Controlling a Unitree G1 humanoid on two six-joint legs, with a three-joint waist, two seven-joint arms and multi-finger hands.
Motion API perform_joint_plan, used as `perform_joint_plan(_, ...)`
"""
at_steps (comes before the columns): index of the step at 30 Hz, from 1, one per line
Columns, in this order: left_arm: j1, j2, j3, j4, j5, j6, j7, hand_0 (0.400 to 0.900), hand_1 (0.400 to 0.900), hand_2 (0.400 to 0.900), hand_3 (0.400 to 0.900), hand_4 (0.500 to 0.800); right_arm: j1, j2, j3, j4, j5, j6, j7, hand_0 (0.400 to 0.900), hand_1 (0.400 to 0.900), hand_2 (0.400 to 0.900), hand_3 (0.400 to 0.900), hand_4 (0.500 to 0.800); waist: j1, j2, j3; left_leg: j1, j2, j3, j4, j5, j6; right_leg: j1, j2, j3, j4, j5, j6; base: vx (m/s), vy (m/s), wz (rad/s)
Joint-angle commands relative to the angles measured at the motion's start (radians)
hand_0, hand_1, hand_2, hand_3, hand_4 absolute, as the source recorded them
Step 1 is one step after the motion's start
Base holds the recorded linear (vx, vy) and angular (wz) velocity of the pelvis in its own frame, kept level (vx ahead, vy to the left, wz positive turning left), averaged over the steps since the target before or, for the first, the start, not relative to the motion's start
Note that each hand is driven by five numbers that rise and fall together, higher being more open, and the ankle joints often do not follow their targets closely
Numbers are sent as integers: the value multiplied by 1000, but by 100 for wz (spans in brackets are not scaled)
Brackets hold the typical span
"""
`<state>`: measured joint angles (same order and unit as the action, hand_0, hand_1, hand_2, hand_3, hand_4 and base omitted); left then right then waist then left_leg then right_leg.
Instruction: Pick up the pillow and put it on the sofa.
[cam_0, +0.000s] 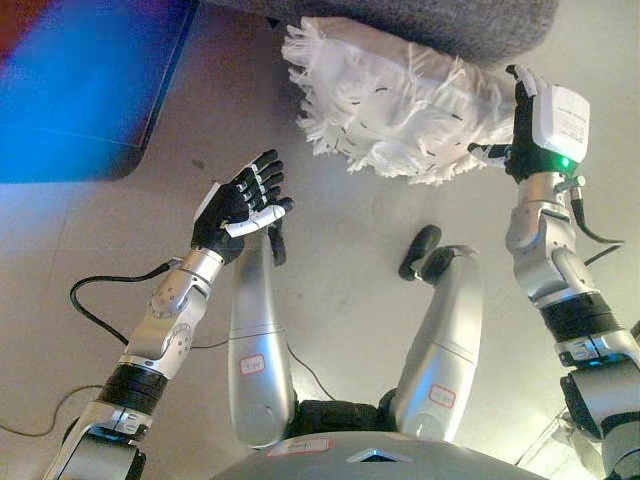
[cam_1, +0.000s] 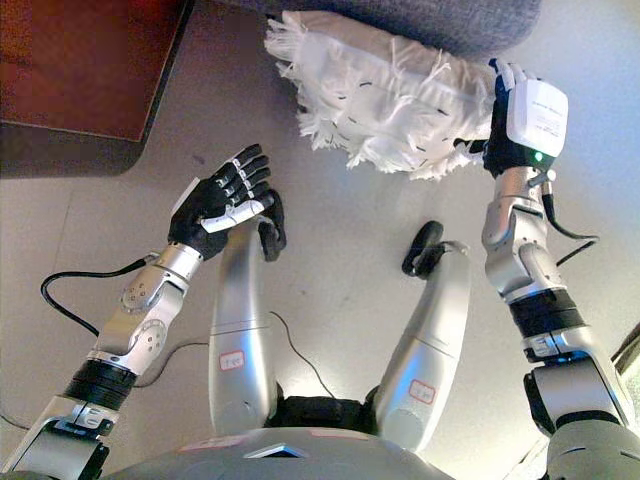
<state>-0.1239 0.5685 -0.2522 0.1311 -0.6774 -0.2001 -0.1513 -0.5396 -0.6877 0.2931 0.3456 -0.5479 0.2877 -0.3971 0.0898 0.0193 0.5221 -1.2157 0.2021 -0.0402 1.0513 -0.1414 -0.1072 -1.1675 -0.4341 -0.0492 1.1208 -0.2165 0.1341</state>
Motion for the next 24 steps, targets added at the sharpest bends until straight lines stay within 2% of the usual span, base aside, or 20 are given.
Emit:
perform_joint_plan(1,0,3,-2,-128,-46,-89,-24,900,900,900,900,800,-121,-88,-10,49,0,34,-1,900,900,900,900,800,23,55,-2,41,24,-77,65,-107,41,-23,-24,50,-29,87,-11,7,-26,11)
perform_joint_plan(3,-2,4,-6,-125,-56,-80,-37,900,900,900,900,800,-156,-89,6,94,11,45,-7,900,900,900,900,800,32,59,-2,30,20,-82,75,-105,42,-34,-30,49,-15,82,-14,16,-30,12)
perform_joint_plan(6,2,0,-9,-121,-65,-71,-59,900,900,900,900,800,-207,-82,41,151,5,106,81,900,900,900,900,800,46,62,-2,27,16,-89,70,-92,40,-38,-32,45,-6,80,-18,17,-13,7)
perform_joint_plan(10,11,-3,-17,-132,-65,-58,-68,900,900,900,900,800,-249,-79,73,200,13,140,162,900,900,900,900,800,62,66,-2,20,13,-93,61,-77,38,-46,-39,40,2,80,-24,3,-11,8)
perform_joint_plan(12,11,-3,-17,-132,-65,-58,-68,900,900,900,900,800,-249,-79,73,200,13,140,162,900,900,900,900,800,62,66,-2,20,13,-93,61,-77,38,-46,-39,40,2,80,-24,1,-5,4)
perform_joint_plan(23,20,-15,-23,-144,-65,-31,-104,900,900,900,900,800,-344,-58,116,297,37,276,339,900,900,900,900,800,99,59,-2,32,6,-108,51,-59,36,-29,-49,22,17,68,-37,8,-10,5)
perform_joint_plan(24,17,-16,-28,-147,-62,-27,-103,900,900,900,900,800,-353,-56,120,302,54,286,333,900,900,900,900,800,101,60,-2,35,3,-108,47,-58,35,-27,-49,20,14,69,-38,4,1,5)
